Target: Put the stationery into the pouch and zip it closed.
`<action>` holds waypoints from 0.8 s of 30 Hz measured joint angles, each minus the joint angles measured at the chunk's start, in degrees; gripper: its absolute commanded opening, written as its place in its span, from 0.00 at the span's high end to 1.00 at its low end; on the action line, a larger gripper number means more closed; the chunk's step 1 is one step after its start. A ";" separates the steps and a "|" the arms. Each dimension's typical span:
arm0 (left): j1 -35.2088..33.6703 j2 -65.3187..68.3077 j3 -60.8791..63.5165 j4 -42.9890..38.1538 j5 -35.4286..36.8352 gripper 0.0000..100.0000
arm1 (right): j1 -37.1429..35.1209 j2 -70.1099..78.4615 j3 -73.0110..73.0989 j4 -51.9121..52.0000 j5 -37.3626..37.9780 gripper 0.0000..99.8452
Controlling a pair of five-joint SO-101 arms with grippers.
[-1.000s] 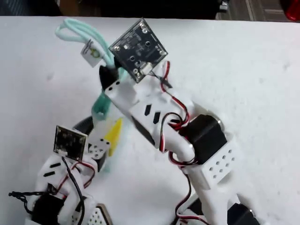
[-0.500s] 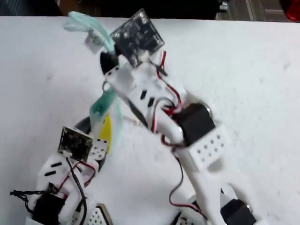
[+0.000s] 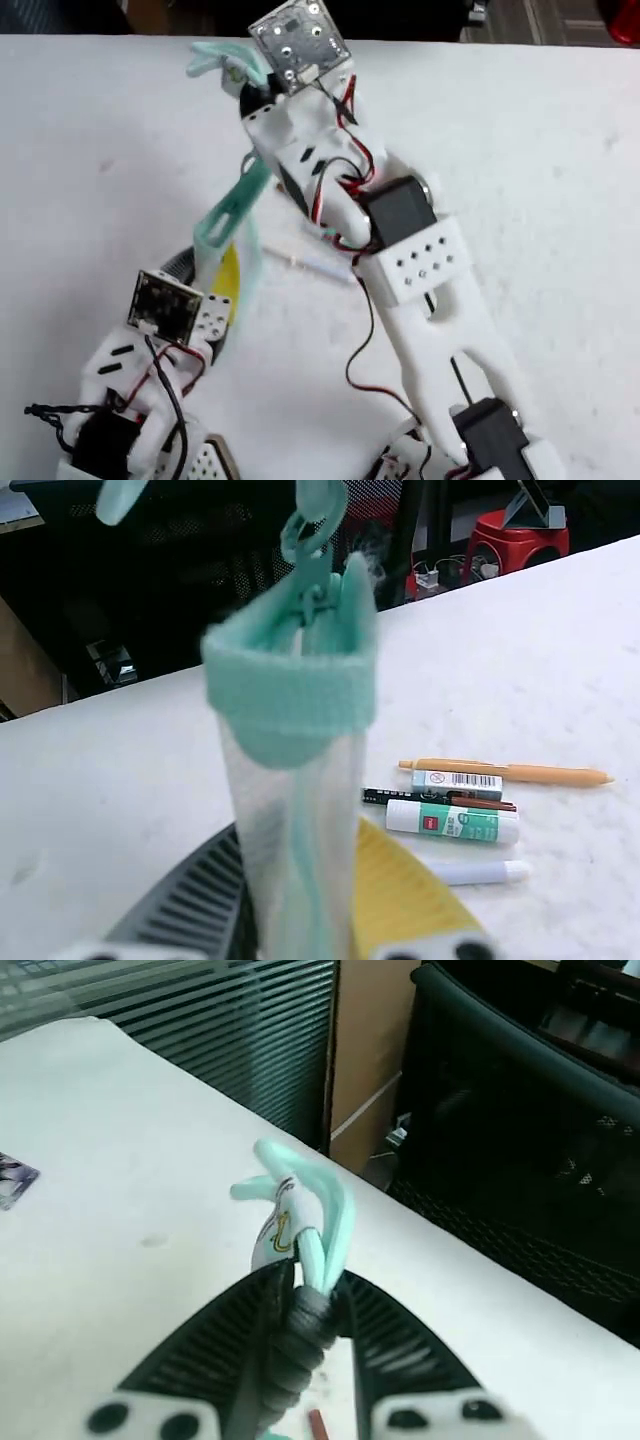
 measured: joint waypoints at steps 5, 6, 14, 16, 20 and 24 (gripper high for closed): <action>0.00 0.00 0.00 0.00 0.00 0.98 | 2.20 2.99 0.00 -2.73 0.00 0.98; 0.00 0.00 0.00 0.00 0.00 0.98 | 2.37 3.34 0.00 -3.08 0.00 0.98; -0.18 0.00 0.00 0.00 0.00 0.98 | 4.92 6.15 0.09 -7.82 0.00 0.98; -0.18 0.00 0.00 0.00 0.00 0.98 | 5.54 6.86 0.09 -8.79 0.00 0.98; -0.09 0.00 0.00 0.00 0.00 0.98 | 7.03 8.62 0.09 -11.34 0.00 0.98; 0.00 0.00 0.00 0.00 0.00 0.98 | 7.56 8.97 0.09 -11.43 0.00 0.94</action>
